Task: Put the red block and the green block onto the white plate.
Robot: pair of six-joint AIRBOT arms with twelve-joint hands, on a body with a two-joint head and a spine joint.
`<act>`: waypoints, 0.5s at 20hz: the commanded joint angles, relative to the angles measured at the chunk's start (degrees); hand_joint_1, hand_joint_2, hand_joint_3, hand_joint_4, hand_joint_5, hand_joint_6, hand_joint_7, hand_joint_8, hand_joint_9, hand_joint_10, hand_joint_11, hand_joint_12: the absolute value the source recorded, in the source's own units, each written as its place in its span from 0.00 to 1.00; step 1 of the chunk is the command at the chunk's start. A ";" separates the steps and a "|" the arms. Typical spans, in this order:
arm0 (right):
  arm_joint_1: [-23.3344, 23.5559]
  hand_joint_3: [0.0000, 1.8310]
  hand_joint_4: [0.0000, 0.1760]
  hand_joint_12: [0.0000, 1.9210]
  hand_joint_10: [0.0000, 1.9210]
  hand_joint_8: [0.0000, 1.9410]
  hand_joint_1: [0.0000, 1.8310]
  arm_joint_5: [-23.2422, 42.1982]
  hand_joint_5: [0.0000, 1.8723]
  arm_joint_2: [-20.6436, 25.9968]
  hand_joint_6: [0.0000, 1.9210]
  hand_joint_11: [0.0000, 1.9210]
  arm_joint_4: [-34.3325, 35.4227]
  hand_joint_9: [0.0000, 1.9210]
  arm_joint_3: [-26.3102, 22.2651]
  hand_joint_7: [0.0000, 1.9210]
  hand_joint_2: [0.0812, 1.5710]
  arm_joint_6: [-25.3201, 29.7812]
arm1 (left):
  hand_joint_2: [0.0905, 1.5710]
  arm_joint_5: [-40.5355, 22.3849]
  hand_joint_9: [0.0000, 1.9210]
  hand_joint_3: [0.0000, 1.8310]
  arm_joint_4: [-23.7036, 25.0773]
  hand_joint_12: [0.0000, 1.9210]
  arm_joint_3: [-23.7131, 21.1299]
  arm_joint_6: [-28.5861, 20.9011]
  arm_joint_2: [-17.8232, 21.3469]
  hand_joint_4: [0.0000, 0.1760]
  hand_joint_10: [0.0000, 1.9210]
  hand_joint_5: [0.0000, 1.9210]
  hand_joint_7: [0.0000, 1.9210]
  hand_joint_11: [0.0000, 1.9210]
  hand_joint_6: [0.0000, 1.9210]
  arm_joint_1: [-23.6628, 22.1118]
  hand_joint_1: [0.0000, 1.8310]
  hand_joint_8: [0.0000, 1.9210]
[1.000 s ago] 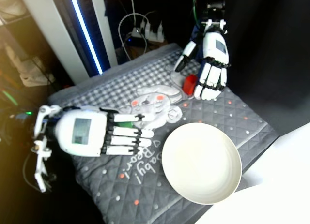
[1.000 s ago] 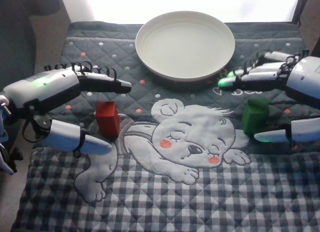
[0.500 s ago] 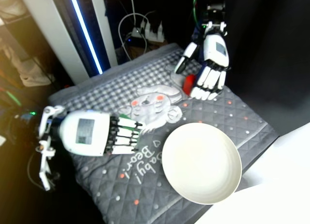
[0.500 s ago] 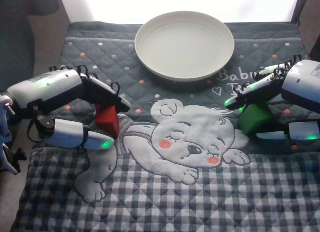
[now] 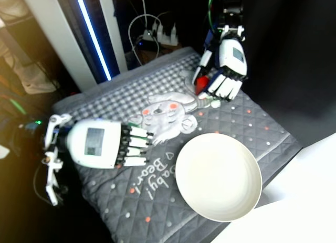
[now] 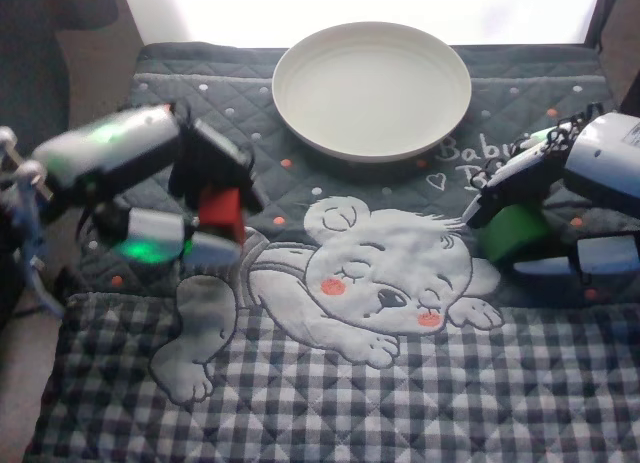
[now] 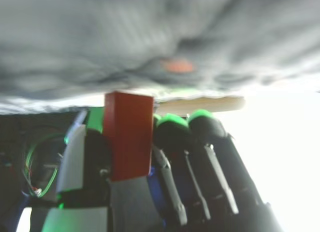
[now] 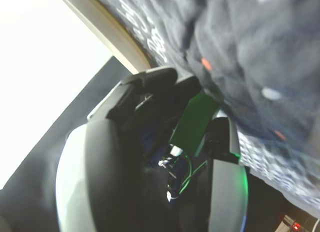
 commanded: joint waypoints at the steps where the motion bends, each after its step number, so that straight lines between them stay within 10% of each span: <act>1: 0.35 0.00 0.00 0.77 0.40 0.49 0.68 7.94 0.61 0.54 0.32 0.22 3.05 0.47 0.66 0.55 0.66 0.07 | 0.70 -7.56 0.42 0.00 -1.04 0.94 0.53 -0.07 -0.67 0.00 0.80 0.56 0.46 0.33 0.27 -1.65 0.69 0.74; 2: 1.42 0.00 0.13 0.70 0.30 0.46 0.68 9.06 0.60 0.50 0.37 0.24 4.09 0.49 1.17 0.56 0.67 0.07 | 0.65 -7.80 0.45 0.00 -0.76 0.99 1.89 0.13 -1.98 0.00 0.88 0.60 0.50 0.38 0.33 -3.85 0.66 0.74; 3: 3.05 0.00 0.00 0.81 0.48 0.53 0.69 9.07 0.63 0.30 0.24 0.31 4.09 0.49 1.54 0.55 0.66 0.04 | 0.69 -8.01 0.45 0.00 -0.56 0.96 2.95 0.15 -3.01 0.00 0.83 0.57 0.48 0.37 0.28 -5.77 0.68 0.72; 4: 5.33 0.00 0.00 0.96 0.80 0.61 0.66 9.05 0.63 -0.46 0.30 0.43 3.92 0.50 2.37 0.54 0.65 0.04 | 0.69 -8.40 0.46 0.00 -0.55 0.90 3.92 0.18 -3.64 0.00 0.74 0.58 0.50 0.37 0.24 -7.41 0.69 0.68; 5: 8.02 0.00 0.00 0.99 0.92 0.65 0.65 9.01 0.61 -1.81 0.35 0.47 3.69 0.49 3.81 0.52 0.65 0.04 | 0.68 -8.63 0.47 0.00 -0.57 0.88 4.88 0.18 -4.28 0.00 0.72 0.60 0.50 0.38 0.20 -9.02 0.69 0.67; 7: 12.35 0.00 0.00 0.97 0.82 0.55 0.66 8.23 0.61 -5.00 0.34 0.53 3.84 0.57 7.65 0.58 0.66 0.03 | 0.64 -7.84 0.54 0.00 -0.57 0.75 7.86 0.18 -6.62 0.00 0.53 0.68 0.59 0.44 0.10 -12.17 0.70 0.49; 9: 15.67 0.00 0.00 1.00 0.99 0.94 0.65 6.14 0.63 -8.11 0.33 0.80 5.58 0.76 11.77 0.64 0.64 -0.62 | 0.63 -5.60 0.55 0.00 -0.77 0.75 12.35 0.17 -10.30 0.00 0.51 0.71 0.60 0.42 0.03 -15.19 0.70 0.49; 10: 16.84 0.00 0.00 1.00 1.00 0.99 0.65 4.39 0.61 -9.63 0.35 0.80 6.97 0.75 14.05 0.61 0.65 -1.38 | 0.63 -3.63 0.54 0.00 -0.85 0.86 15.22 0.16 -12.61 0.00 0.66 0.72 0.59 0.46 0.02 -16.62 0.71 0.50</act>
